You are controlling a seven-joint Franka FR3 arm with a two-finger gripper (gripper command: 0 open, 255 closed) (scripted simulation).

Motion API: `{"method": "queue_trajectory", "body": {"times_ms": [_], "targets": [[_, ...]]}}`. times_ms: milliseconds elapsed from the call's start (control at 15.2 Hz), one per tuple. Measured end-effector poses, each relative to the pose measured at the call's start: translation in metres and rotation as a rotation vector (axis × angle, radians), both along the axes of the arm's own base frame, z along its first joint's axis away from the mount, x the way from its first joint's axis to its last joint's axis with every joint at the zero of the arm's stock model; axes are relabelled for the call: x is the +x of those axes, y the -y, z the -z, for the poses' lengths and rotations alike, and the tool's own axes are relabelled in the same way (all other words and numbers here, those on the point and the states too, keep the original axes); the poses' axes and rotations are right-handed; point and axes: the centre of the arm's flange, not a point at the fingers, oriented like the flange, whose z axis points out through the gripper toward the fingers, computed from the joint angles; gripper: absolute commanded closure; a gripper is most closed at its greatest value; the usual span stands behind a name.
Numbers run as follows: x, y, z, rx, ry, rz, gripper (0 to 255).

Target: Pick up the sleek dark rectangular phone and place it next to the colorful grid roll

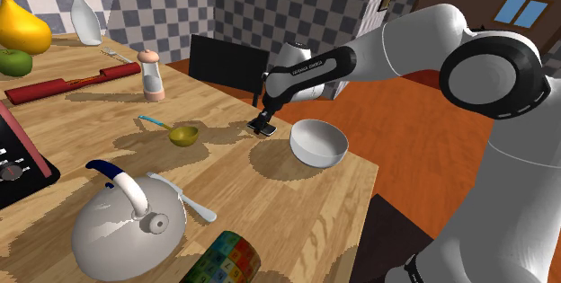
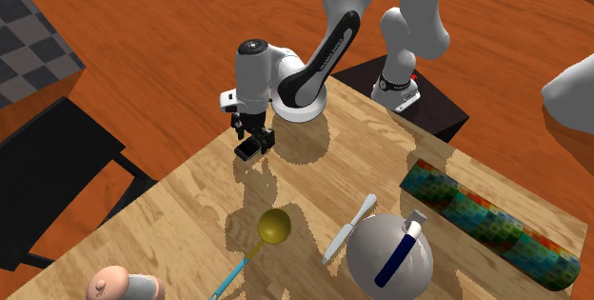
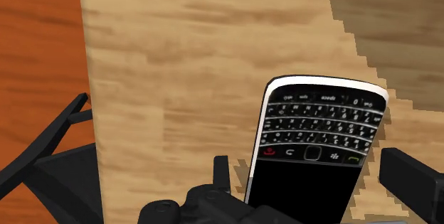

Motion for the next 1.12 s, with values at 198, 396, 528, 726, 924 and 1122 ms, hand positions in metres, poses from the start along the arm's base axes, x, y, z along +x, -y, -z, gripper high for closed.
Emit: {"method": "queue_trajectory", "body": {"times_ms": [198, 396, 528, 726, 924, 1122], "targets": [[0.000, -0.001, -0.001, 0.001, 0.002, 0.000, 255], [0.000, -0.001, -0.001, 0.001, 0.003, 0.000, 255], [0.000, -0.001, -0.001, 0.001, 0.003, 0.000, 255], [0.000, -0.001, -0.003, 0.000, 0.001, 0.000, 255], [0.000, -0.001, -0.016, 0.000, 0.000, 0.000, 255], [0.001, 0.000, -0.032, 0.000, 0.000, 0.000, 255]]}}
